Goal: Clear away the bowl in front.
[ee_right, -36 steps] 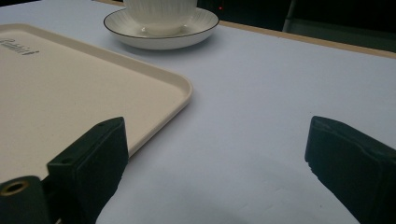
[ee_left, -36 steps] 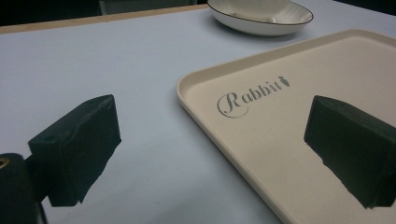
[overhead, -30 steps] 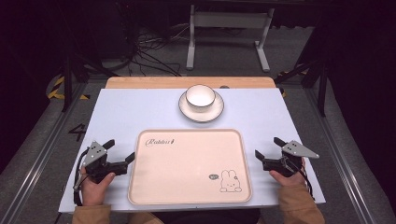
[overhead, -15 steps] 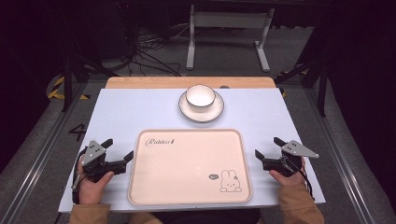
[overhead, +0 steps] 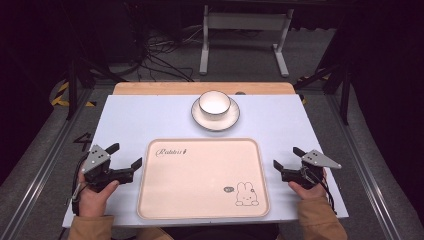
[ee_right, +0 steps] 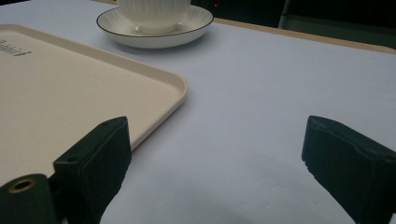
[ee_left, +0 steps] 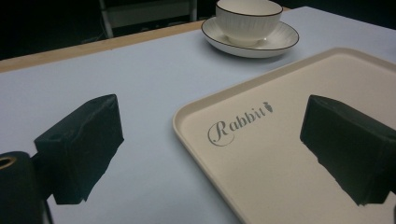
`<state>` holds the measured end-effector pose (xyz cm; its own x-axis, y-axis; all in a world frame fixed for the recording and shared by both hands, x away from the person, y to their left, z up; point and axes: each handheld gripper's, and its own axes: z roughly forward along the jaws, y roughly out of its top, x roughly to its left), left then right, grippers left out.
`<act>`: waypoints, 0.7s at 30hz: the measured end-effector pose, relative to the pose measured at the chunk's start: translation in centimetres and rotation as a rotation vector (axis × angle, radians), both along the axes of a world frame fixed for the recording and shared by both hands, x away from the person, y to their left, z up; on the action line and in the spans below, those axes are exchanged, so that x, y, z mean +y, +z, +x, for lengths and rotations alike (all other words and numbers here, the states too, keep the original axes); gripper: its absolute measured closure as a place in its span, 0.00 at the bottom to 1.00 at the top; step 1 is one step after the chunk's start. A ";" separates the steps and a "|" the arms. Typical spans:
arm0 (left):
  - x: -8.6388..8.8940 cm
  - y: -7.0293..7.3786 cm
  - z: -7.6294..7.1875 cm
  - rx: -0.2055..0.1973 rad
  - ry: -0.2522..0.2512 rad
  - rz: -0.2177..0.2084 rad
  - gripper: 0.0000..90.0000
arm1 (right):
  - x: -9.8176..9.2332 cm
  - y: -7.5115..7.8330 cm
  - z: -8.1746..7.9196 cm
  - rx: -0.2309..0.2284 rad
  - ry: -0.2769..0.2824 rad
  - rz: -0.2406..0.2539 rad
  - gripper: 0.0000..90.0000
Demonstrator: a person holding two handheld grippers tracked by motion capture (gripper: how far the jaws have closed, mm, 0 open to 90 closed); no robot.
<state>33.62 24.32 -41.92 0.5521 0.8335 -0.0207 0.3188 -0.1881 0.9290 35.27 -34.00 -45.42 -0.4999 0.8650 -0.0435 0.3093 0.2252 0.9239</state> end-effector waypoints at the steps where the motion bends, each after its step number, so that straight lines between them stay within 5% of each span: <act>1: -0.1 0.2 0.0 -0.002 0.004 0.011 0.07 | 0.0 0.0 0.0 -0.004 0.002 -0.001 0.10; 14: -1.1 1.9 0.6 0.005 -0.044 -0.031 0.07 | 0.0 0.0 -0.1 -0.008 0.006 -0.008 0.09; 21: -3.0 3.0 1.5 -0.007 -0.108 0.011 0.06 | 0.0 0.0 -0.1 -0.008 0.007 -0.008 0.09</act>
<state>35.16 21.29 -38.93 0.6389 0.7692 -0.0075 0.2892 -0.2312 0.9289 35.17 -33.97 -45.41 -0.5052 0.8613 -0.0543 0.3002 0.2344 0.9246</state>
